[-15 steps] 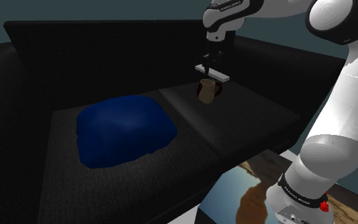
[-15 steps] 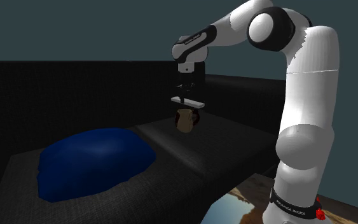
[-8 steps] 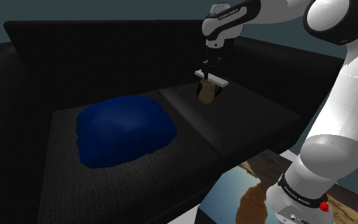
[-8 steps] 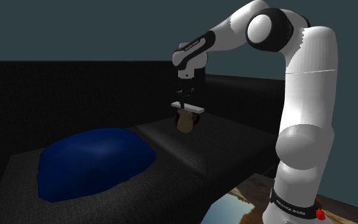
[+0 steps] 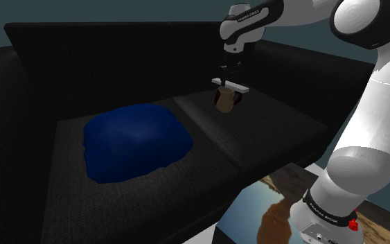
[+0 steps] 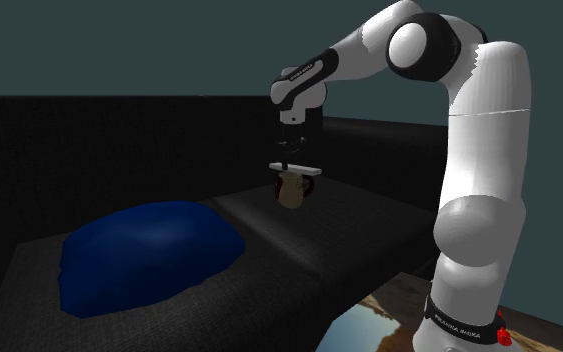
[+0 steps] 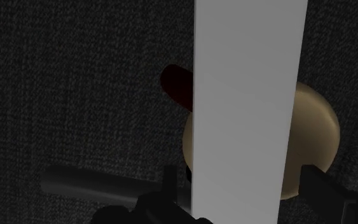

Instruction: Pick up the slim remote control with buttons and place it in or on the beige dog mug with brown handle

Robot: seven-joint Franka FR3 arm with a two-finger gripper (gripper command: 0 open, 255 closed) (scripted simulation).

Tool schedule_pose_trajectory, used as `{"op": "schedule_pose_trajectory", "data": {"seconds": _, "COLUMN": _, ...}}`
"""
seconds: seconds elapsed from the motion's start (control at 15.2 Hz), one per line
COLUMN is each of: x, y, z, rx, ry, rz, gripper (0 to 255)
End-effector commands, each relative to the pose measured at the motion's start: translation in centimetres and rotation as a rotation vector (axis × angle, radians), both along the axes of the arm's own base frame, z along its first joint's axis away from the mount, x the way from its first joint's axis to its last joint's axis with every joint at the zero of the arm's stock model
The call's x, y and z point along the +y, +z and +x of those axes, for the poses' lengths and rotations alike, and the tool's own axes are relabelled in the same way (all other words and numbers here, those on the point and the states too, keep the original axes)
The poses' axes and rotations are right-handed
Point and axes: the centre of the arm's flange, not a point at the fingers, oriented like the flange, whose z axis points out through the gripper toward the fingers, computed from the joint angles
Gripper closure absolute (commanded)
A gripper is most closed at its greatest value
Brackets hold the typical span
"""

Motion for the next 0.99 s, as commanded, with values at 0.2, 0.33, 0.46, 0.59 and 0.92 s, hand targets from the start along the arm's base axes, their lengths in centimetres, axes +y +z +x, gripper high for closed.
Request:
{"op": "schedule_pose_trajectory", "data": {"seconds": 0.2, "x": 0.0, "y": 0.0, "z": 0.0, "rx": 0.000, "ry": 0.000, "rz": 0.000, "gripper": 0}}
{"op": "schedule_pose_trajectory", "data": {"seconds": 0.33, "x": 0.1, "y": 2.6, "z": 0.0, "rx": 0.000, "ry": 0.000, "rz": 0.000, "gripper": 0}}
{"op": "schedule_pose_trajectory", "data": {"seconds": 0.46, "x": 0.2, "y": 5.0, "z": -0.1, "rx": 0.000, "ry": 0.000, "rz": 0.000, "gripper": 0}}
{"op": "schedule_pose_trajectory", "data": {"seconds": 0.59, "x": 0.2, "y": 5.0, "z": -0.1, "rx": 0.000, "ry": 0.000, "rz": 0.000, "gripper": 0}}
{"op": "schedule_pose_trajectory", "data": {"seconds": 0.92, "x": 0.2, "y": 5.0, "z": -0.1, "rx": 0.000, "ry": 0.000, "rz": 0.000, "gripper": 0}}
